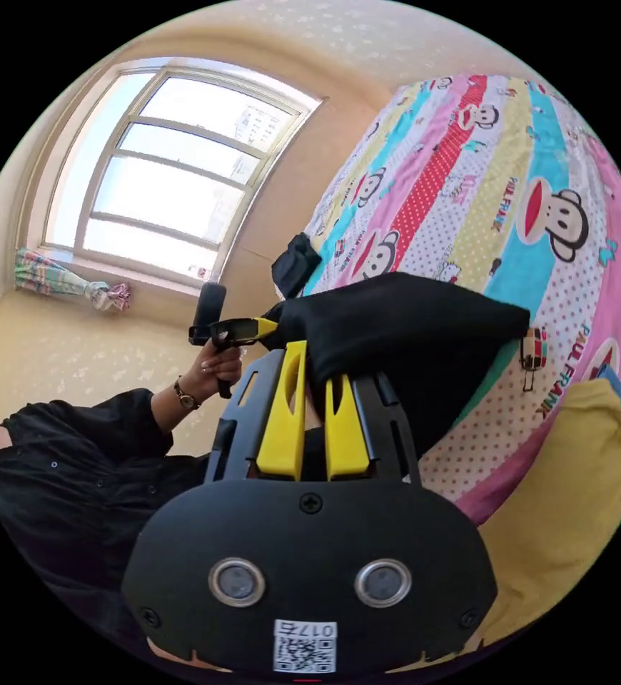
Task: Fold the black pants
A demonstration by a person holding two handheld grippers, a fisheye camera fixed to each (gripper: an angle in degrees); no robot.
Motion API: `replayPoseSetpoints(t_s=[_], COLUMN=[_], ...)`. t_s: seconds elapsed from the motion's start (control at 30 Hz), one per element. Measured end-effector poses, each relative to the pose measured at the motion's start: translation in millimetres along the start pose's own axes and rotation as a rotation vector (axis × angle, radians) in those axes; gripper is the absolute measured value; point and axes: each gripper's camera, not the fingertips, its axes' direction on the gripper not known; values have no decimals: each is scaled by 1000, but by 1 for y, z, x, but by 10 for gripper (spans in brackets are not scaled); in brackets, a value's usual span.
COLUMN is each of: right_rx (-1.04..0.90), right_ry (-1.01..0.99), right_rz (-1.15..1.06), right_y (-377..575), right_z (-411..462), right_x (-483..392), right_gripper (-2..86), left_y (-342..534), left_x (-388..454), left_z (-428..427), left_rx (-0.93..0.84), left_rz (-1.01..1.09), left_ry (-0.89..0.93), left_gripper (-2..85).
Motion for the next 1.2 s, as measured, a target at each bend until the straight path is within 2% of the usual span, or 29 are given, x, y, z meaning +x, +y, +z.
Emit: replayPoseSetpoints(t_s=[0.07,0.13,0.2,0.3,0.47,0.53,0.6,0.7,0.77,0.83,0.93,1.07,1.2], right_rx=[-59,-127,-140,-109,-83,-52,-54,-115,-163,-66,-90,-177,-119], right_ry=[-55,-83,-96,-65,30,111,142,56,-41,-38,-100,-194,-366], right_rz=[143,310,387,391,423,456,477,551,576,580,604,524,425], right_y=[41,85,101,93,43,20,6,6,20,42,48,49,54], right_z=[26,50,50,30,22,26,38,76,106,106,102,86,38], right_x=[40,79,90,86,101,116,131,158,166,163,159,135,87], right_gripper=[37,108,139,154,177,187,196,209,211,200,171,140,124], left_y=[30,56,80,80,30,6,-18,-18,-9,0,14,35,38], left_x=[-46,-89,-126,-144,-144,-151,-172,-200,-199,-194,-183,-163,-104], left_z=[26,46,46,15,-36,-38,-24,16,17,8,-10,-44,-80], left_rx=[-66,-158,-187,-106,27,9,-84,-244,-206,-175,-180,-268,-322], left_rz=[-127,-272,-387,-410,-307,-279,-313,-447,-459,-472,-486,-469,-371], left_ry=[-27,-68,-63,-21,-109,-128,-157,-38,-66,-118,-115,53,288], left_gripper=[64,82,94,108,133,143,162,182,181,172,149,129,126])
